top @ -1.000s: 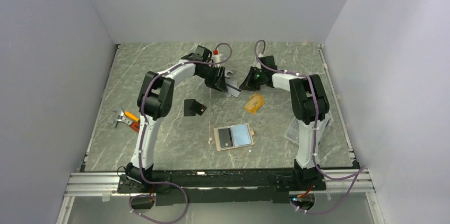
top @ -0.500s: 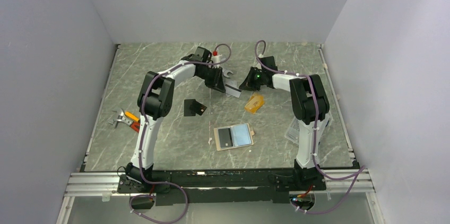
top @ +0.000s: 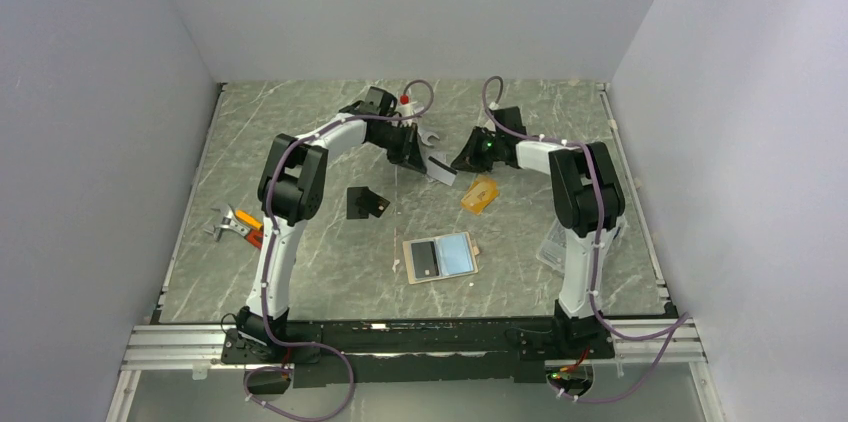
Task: Put the credit cards into the card holder
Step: Pick up the credit card from the center of the board.
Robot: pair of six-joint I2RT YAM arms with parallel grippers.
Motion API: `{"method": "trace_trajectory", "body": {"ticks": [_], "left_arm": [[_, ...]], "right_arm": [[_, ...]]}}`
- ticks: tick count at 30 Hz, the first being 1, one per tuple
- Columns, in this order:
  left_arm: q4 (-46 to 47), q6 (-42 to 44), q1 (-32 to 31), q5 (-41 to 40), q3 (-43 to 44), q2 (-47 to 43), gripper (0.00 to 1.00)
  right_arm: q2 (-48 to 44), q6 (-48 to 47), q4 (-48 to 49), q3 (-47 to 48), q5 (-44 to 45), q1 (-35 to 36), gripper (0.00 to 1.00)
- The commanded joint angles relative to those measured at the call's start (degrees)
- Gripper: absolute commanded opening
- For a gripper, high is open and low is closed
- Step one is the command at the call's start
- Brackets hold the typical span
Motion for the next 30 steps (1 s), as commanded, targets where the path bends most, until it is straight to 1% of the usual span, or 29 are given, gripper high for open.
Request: {"method": "trace_trajectory", "body": {"ticks": [1,2,4,6,9,12,13,18,22,24,28,30], "left_arm": [[1.67,0.08,-0.27,6.78,2.49,-1.19,0.00],[1.58,0.24,-0.30,8.04,2.64,-1.73,0.00],[1.49,0.13,-0.31,11.16,3.11,-2.81,0.00],[1.74,-0.11,-0.31,13.78,3.16,-4.23,0.00],[2.76,0.05,-0.32,17.55,2.36,-6.82,0.00],[-2.46,4.44,-0.40,22.43,5.07,-7.72,0.00],[-5.93,7.32,-0.48,23.42,6.74,-7.93,0.00],[-20.30,21.88,-0.49,25.12,8.26,-12.67,0.00],[-28.43,29.83,-0.55,23.45,7.36,-16.70,0.00],[-30.07,31.56,-0.57,23.30,5.82,-18.43,0.00],[-34.73,35.36,-1.04,23.05,4.35,-20.07,0.00],[-35.56,35.81,-1.25,22.80,3.23,-20.88,0.00]], "right_arm": [[-5.91,-2.00,0.23,-1.62,-3.02,-2.38,0.27],[-7.39,-1.98,0.82,-1.77,-3.95,-3.17,0.34],[-10.39,-2.23,3.06,-2.12,-6.39,-4.38,0.43],[-13.17,-3.10,4.34,-2.44,-8.35,-4.94,0.48],[-16.19,-5.77,4.76,-2.24,-12.48,-5.32,0.53],[-17.88,-9.46,5.55,-2.97,-19.54,-5.59,0.54],[-18.23,-10.19,5.99,-3.47,-22.98,-5.73,0.54],[-21.02,-12.21,10.13,-8.47,-30.95,-5.74,0.53],[-24.58,-12.00,12.26,-11.85,-34.23,-5.70,0.52],[-26.53,-11.67,13.23,-13.22,-34.97,-5.51,0.51],[-29.38,-12.70,11.99,-13.68,-35.88,-3.81,0.50],[-30.11,-13.53,10.33,-13.34,-36.18,-2.27,0.49]]}}
